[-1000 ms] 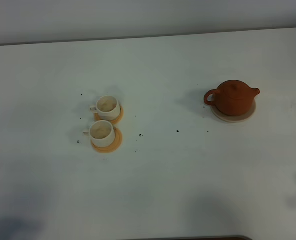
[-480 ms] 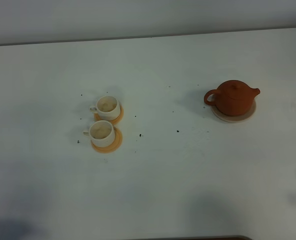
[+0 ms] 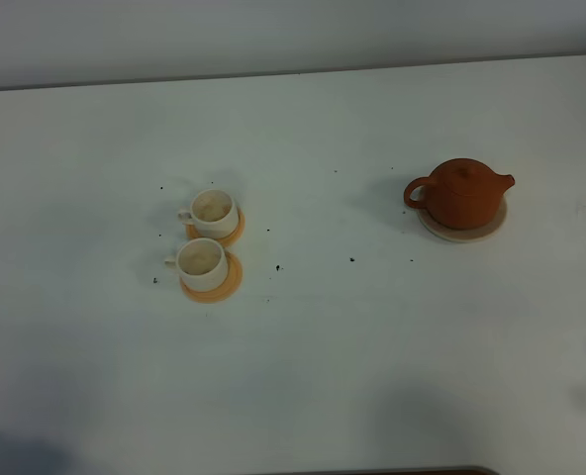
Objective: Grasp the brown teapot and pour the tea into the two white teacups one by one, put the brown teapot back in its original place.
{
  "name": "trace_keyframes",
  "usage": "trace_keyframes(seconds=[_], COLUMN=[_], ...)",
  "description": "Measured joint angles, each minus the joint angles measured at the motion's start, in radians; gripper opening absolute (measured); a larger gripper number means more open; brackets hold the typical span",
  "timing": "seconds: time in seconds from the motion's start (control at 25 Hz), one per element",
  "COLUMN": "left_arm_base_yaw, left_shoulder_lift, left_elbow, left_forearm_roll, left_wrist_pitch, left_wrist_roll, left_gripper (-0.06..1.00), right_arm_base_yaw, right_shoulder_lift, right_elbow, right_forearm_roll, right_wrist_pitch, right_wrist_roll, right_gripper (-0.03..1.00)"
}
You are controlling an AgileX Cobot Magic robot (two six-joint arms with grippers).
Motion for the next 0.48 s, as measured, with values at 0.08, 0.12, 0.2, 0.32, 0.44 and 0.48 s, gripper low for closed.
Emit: trace_keyframes(seconds=[0.08,0.12,0.2,0.32,0.44,0.48], left_arm_base_yaw=[0.000,0.000,0.000,0.000,0.026,0.047], left_shoulder_lift=[0.000,0.000,0.000,0.000,0.000,0.000], left_elbow=[0.000,0.000,0.000,0.000,0.000,0.000], left_forearm_roll=[-0.001,-0.001,-0.001,-0.001,-0.003,-0.003], left_wrist_pitch=[0.000,0.000,0.000,0.000,0.000,0.000], left_wrist_roll=[0.000,0.000,0.000,0.000,0.000,-0.001], left_gripper=[0.44,0.44,0.45,0.45,0.45,0.45], right_arm_base_yaw=[0.000,0.000,0.000,0.000,0.000,0.000], right_shoulder_lift=[0.000,0.000,0.000,0.000,0.000,0.000], right_elbow=[0.000,0.000,0.000,0.000,0.000,0.000], right_forearm_roll=[0.002,0.004,0.016,0.033,0.040,0.041], right_wrist_pitch=[0.005,0.007,0.012,0.014,0.014,0.014], right_wrist_roll=[0.006,0.010,0.012,0.017,0.018,0.018], right_gripper=[0.24,0.24,0.24,0.24,0.24,0.24])
